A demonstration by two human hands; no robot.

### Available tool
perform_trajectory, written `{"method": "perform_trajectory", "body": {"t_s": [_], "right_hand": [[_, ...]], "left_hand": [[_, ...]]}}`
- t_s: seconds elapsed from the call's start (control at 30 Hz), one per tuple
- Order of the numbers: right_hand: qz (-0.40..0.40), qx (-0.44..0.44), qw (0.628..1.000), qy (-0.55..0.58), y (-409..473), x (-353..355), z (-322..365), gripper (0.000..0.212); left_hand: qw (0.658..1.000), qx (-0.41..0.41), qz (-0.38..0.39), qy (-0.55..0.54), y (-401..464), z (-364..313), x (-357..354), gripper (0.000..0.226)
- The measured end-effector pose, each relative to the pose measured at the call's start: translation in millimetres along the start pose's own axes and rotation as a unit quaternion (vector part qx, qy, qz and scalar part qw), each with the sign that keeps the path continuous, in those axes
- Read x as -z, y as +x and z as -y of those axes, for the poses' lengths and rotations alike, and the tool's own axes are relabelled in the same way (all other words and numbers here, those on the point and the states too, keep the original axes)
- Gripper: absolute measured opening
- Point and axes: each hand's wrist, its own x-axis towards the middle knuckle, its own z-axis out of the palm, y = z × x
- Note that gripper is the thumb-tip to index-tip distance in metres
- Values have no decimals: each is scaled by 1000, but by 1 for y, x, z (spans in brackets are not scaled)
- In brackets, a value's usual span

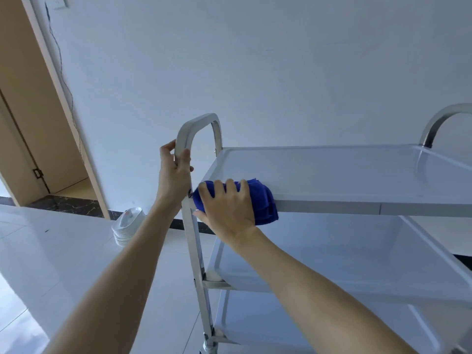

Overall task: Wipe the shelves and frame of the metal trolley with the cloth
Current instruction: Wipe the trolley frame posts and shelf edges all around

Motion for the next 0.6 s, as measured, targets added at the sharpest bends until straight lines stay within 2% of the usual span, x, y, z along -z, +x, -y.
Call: {"method": "perform_trajectory", "body": {"t_s": [0.13,0.23,0.33,0.47,0.6], "right_hand": [[-73,24,996,35,-21,-9,-44,57],[-133,3,990,38,-52,-20,-101,54],[-150,-24,988,15,-73,-26,-131,54],[-111,-60,992,-19,-50,-16,-90,53],[-67,-9,998,4,-21,-7,-30,56]], "left_hand": [[1000,-20,-4,10,2,3,3,23],[1000,-25,0,10,2,3,2,24],[999,-38,-2,15,-1,3,-2,23],[999,-44,-11,21,-6,1,-7,31],[999,-43,-15,24,-5,1,-4,28]]}}
